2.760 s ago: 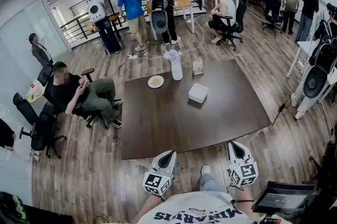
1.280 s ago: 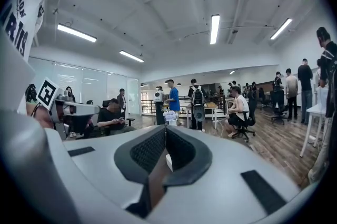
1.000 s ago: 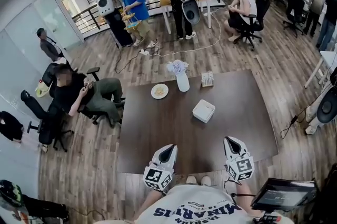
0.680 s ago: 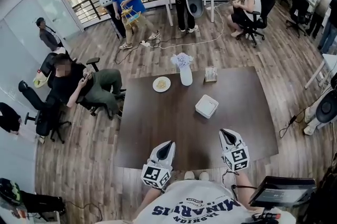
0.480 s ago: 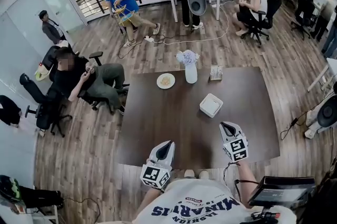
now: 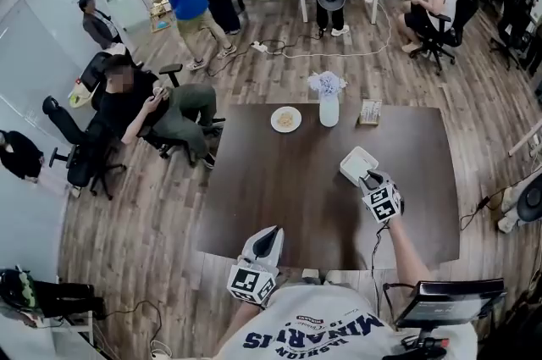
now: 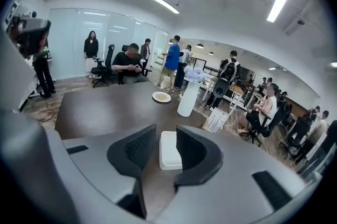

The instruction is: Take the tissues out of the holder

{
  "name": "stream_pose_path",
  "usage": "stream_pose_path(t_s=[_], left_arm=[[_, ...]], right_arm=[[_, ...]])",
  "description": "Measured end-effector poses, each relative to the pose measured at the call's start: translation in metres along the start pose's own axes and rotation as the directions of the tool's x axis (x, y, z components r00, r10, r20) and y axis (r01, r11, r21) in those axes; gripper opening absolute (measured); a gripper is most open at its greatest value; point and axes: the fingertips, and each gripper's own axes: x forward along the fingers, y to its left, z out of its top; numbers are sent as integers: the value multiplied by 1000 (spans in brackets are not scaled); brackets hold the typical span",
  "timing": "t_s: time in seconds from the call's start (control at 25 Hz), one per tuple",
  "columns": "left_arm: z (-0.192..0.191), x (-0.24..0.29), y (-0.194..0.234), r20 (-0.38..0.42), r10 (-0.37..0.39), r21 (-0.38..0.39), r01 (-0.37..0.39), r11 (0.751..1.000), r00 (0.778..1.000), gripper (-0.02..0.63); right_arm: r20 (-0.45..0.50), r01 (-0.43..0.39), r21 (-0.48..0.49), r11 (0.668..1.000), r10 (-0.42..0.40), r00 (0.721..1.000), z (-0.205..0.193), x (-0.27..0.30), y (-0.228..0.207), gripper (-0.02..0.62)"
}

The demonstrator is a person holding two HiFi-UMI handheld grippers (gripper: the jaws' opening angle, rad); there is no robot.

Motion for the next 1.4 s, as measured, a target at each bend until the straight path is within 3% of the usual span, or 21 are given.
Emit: stream_pose_path(t_s=[0.28, 0.52, 1.12, 1.32, 1.4], left_arm=[[-4, -1, 7, -21, 33, -12, -33, 999, 999, 3], [-3, 3, 8, -35, 65, -15, -65, 998, 997, 5], [-7, 16, 27, -46, 139, -25, -140, 990, 989, 5], [-10, 20, 25, -46, 129, -24, -130, 991, 991, 4], [-10, 22, 24, -43, 122, -23, -123, 992, 992, 3]], right_arm=[[-166, -4, -49, 999, -5, 986, -41, 77, -23, 167], [-301, -54, -42, 998, 39, 953, -78, 127, -37, 183], [-455, -184, -2, 983, 163, 875, -116, 183, -29, 190], [-490, -281, 49, 958, 268, 829, -120, 186, -9, 121], [-505, -247, -5, 969, 211, 837, -117, 185, -17, 100]])
